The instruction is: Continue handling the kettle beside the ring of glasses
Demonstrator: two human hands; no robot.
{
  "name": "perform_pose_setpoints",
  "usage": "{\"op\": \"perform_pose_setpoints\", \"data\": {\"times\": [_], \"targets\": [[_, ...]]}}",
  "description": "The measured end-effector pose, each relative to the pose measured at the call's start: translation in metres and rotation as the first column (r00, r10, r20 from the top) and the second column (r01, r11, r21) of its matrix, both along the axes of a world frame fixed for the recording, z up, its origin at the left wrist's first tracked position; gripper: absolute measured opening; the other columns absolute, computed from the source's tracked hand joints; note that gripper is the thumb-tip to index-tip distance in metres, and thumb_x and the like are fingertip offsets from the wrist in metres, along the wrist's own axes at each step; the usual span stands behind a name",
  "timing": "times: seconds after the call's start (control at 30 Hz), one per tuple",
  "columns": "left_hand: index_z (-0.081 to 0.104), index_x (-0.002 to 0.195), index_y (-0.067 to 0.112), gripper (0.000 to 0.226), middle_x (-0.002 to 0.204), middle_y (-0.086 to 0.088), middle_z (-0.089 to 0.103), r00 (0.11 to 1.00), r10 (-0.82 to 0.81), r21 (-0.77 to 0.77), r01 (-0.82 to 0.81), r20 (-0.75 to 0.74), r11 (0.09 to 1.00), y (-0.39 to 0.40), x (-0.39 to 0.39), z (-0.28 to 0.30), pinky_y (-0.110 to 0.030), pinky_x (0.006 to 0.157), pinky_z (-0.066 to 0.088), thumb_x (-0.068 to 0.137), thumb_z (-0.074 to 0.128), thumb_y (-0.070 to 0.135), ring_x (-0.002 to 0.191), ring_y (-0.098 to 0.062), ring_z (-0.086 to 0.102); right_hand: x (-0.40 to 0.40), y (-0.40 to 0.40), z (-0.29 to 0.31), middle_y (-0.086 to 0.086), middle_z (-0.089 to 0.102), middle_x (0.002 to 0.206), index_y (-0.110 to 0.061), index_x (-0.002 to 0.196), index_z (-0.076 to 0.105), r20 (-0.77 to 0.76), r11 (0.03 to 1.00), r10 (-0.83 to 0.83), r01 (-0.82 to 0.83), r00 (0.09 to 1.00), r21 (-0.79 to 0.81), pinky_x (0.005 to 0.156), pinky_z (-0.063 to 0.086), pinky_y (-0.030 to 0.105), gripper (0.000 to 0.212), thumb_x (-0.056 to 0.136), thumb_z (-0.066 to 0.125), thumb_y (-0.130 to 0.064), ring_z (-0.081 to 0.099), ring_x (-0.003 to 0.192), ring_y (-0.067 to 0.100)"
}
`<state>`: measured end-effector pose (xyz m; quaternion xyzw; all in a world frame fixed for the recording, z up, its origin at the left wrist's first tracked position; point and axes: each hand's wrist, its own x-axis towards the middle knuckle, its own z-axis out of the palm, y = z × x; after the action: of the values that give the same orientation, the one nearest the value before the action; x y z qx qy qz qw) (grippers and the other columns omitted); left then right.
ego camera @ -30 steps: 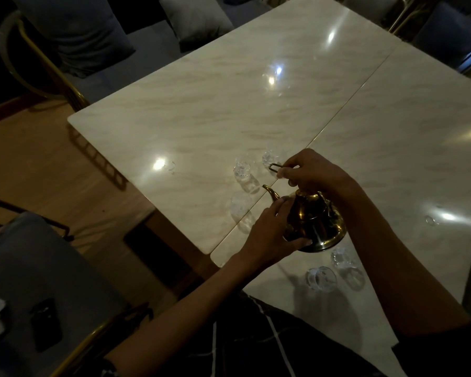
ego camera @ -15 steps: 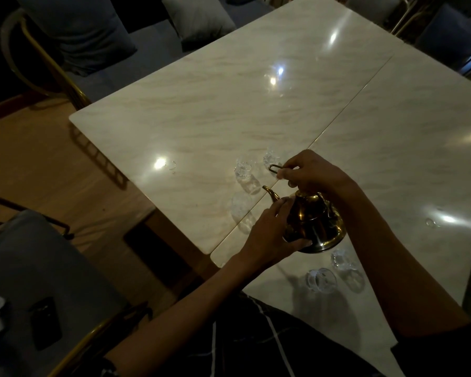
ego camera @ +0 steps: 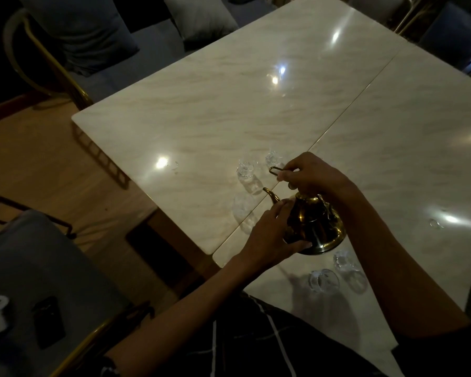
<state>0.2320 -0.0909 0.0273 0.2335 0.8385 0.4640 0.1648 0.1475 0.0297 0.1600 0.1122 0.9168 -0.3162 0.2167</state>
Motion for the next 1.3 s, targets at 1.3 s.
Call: {"op": "perform_pose_setpoints", "data": {"times": [1.3], "targets": [[0.025, 0.157, 0.024, 0.101, 0.159, -0.003, 0.037, 1.000, 0.012, 0.035, -0.012, 0.005, 0.999, 0.0020, -0.0021, -0.0004, -0.048, 0.109, 0.047, 0.078, 0.078, 0.056, 0.140, -0.024, 0.044, -0.0023, -0.0033, 0.0045, 0.004, 0.063, 0.071, -0.003, 0.108, 0.073, 0.023, 0.999, 0.009, -0.010, 1.000, 0.030, 0.041, 0.038, 0.012, 0.023, 0.095, 0.062, -0.019, 0.054, 0.053, 0.006]]}}
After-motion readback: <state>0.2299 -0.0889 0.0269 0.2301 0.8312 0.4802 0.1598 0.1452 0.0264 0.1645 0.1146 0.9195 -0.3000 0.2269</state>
